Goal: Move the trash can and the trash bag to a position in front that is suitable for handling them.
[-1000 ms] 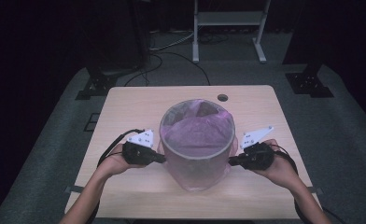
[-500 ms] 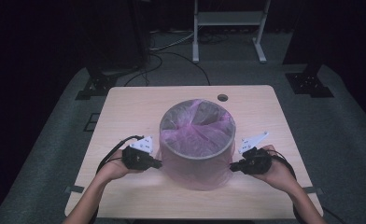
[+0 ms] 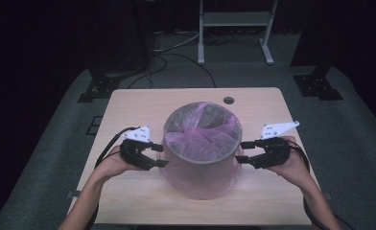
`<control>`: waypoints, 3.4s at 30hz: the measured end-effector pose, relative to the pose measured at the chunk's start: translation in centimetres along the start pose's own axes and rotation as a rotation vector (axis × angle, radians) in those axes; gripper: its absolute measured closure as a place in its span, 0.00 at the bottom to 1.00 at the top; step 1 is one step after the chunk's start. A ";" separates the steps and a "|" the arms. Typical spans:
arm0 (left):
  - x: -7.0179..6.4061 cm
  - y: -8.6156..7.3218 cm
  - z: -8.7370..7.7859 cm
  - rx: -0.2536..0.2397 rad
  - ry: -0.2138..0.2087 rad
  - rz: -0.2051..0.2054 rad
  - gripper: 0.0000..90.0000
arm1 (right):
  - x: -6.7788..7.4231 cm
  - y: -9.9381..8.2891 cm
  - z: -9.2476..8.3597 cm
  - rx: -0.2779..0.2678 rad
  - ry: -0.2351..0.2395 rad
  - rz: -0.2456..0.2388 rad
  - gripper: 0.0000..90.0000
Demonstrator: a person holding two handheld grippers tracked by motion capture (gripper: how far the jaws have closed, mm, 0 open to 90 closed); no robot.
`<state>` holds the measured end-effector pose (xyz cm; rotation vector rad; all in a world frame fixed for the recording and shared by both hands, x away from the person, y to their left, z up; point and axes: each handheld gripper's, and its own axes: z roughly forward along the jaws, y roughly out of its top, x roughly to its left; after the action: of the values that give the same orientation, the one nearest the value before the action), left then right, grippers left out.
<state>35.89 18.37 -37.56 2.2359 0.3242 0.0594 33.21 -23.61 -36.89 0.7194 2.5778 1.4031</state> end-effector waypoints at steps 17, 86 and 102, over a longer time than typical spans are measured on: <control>-0.1 -0.9 2.9 0.031 0.023 0.018 1.00 | 1.0 -0.9 3.6 0.090 0.015 0.005 1.00; -3.6 -2.1 -1.7 -0.091 0.116 -0.078 0.20 | 6.9 14.9 7.9 0.422 0.100 -0.242 0.95; -3.6 -2.2 -2.0 -0.104 0.114 -0.077 0.20 | 8.0 16.7 13.0 0.460 0.142 -0.286 0.93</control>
<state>31.61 20.31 -37.71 2.1192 0.4589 0.1597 36.17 -2.41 -29.61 0.2800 3.0022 0.8127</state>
